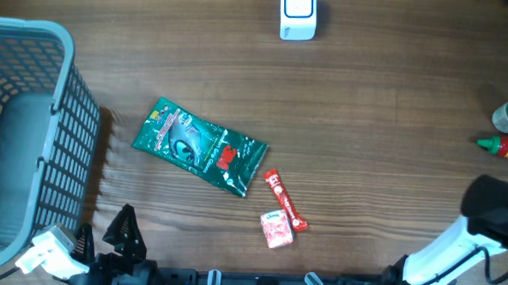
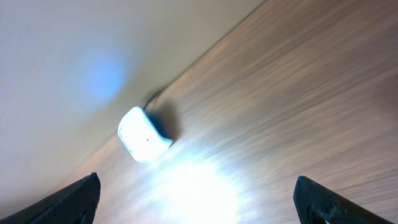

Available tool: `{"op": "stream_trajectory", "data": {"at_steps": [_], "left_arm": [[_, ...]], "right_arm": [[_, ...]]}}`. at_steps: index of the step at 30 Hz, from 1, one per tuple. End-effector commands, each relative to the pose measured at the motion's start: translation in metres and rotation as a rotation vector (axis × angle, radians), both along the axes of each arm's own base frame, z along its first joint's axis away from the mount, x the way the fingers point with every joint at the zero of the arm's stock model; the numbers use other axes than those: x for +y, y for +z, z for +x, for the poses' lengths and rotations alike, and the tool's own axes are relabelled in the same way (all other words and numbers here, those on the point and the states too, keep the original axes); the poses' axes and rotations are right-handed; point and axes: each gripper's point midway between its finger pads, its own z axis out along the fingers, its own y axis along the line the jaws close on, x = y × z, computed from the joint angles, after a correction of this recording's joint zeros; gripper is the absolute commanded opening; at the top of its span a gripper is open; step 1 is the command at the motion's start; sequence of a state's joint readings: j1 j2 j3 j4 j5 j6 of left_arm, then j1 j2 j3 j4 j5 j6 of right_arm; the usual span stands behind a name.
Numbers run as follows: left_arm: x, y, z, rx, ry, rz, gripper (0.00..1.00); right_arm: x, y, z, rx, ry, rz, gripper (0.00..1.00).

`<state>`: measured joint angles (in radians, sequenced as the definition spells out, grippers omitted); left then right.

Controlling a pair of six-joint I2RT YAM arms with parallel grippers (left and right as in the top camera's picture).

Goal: Scan the item barcode
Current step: 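Reach the right gripper to the green glove pack and grasp it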

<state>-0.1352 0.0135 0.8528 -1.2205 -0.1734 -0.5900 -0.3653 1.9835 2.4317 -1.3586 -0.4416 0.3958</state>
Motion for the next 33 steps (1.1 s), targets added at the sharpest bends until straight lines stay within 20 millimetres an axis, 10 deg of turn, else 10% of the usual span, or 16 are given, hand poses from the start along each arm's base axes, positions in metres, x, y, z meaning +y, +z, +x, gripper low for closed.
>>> {"op": "stream_trajectory", "data": {"at_steps": [1, 6, 11, 16, 21, 33], "left_arm": [[0.0, 0.002, -0.001, -0.014, 0.005, -0.009, 1.0], [0.0, 0.002, -0.001, -0.014, 0.005, -0.009, 1.0], [0.0, 0.002, -0.001, -0.014, 0.005, -0.009, 1.0], [0.0, 0.002, -0.001, -0.014, 0.005, -0.009, 1.0], [0.0, 0.002, -0.001, -0.014, 0.005, -0.009, 1.0], [0.0, 0.002, -0.001, -0.014, 0.005, -0.009, 1.0]], "right_arm": [[0.086, 0.001, -0.021, 0.071, 0.194, 0.036, 1.0], [0.201, -0.037, -0.035, 0.13, 0.586, -0.071, 1.0], [0.318, -0.133, -0.052, 0.145, 0.91, -0.332, 1.0], [0.391, -0.219, -0.1, 0.085, 1.219, -0.417, 1.0], [0.436, -0.259, -0.144, -0.032, 1.443, -0.575, 0.99], [0.456, -0.313, -0.107, -0.157, 1.421, -0.772, 0.98]]}}
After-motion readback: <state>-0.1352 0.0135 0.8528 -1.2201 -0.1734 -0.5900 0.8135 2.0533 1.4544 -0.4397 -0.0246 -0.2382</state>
